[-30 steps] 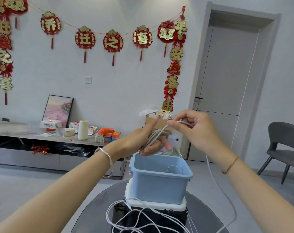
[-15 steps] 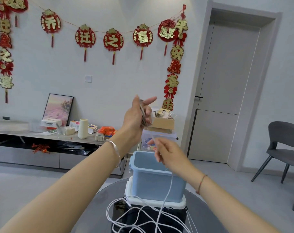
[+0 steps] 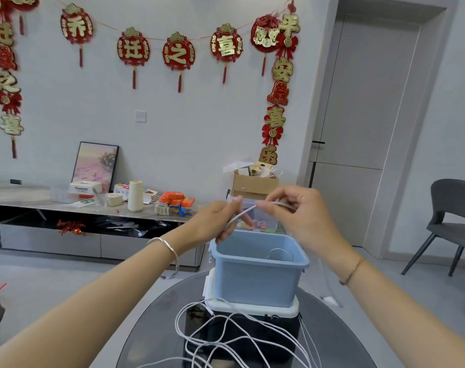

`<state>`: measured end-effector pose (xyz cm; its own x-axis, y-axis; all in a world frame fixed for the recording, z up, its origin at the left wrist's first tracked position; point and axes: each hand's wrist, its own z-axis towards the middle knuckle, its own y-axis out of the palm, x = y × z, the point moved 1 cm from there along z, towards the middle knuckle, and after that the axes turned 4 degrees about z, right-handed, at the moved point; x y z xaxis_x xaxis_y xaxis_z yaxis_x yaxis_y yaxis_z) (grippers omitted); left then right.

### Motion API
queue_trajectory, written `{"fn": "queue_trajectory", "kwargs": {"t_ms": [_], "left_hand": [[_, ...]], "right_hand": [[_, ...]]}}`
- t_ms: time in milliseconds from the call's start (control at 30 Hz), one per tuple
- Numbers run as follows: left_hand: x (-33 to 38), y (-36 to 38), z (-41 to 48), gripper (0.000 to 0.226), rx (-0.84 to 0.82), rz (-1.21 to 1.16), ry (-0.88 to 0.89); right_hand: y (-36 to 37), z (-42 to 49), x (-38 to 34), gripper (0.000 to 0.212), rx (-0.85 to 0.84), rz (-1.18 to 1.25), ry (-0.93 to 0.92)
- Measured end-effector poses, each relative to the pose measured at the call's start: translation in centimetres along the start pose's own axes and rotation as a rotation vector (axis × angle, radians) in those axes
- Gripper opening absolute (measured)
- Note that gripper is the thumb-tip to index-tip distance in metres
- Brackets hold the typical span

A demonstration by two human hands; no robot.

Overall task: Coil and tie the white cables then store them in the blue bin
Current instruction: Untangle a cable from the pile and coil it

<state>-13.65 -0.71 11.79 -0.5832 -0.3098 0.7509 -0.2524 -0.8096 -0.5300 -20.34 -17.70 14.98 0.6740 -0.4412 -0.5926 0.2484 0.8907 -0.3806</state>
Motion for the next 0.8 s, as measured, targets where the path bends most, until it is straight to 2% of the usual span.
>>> {"fn": "queue_trajectory", "kwargs": {"t_ms": [133, 267, 467, 567, 733, 800], "left_hand": [[2.6, 1.1, -1.2, 0.074, -0.240, -0.057, -0.026], [4.5, 1.7, -1.3, 0.057, -0.432, -0.273, 0.007], [4.5, 1.3, -0.7, 0.053, -0.481, -0.834, 0.008], [4.6, 1.1, -0.3, 0.057, -0.350, -1.037, 0.010], [4.7, -0.1, 0.9, 0.049, 0.093, -1.197, 0.038], [4.2, -0.5, 1.3, 0.048, 0.255, -1.260, 0.013]], "right_hand": [[-1.1, 0.7, 0.8, 0.014, 0.118, 0.151, -0.013], [-1.1, 0.5, 1.7, 0.011, 0.140, 0.290, 0.064], [0.1, 0.2, 2.3, 0.009, 0.154, 0.384, 0.172], [1.3, -0.1, 3.1, 0.015, 0.123, 0.283, 0.139], [3.2, -2.5, 4.2, 0.032, 0.053, -0.010, 0.166], [3.6, -3.7, 4.0, 0.024, -0.013, -0.087, 0.152]]}}
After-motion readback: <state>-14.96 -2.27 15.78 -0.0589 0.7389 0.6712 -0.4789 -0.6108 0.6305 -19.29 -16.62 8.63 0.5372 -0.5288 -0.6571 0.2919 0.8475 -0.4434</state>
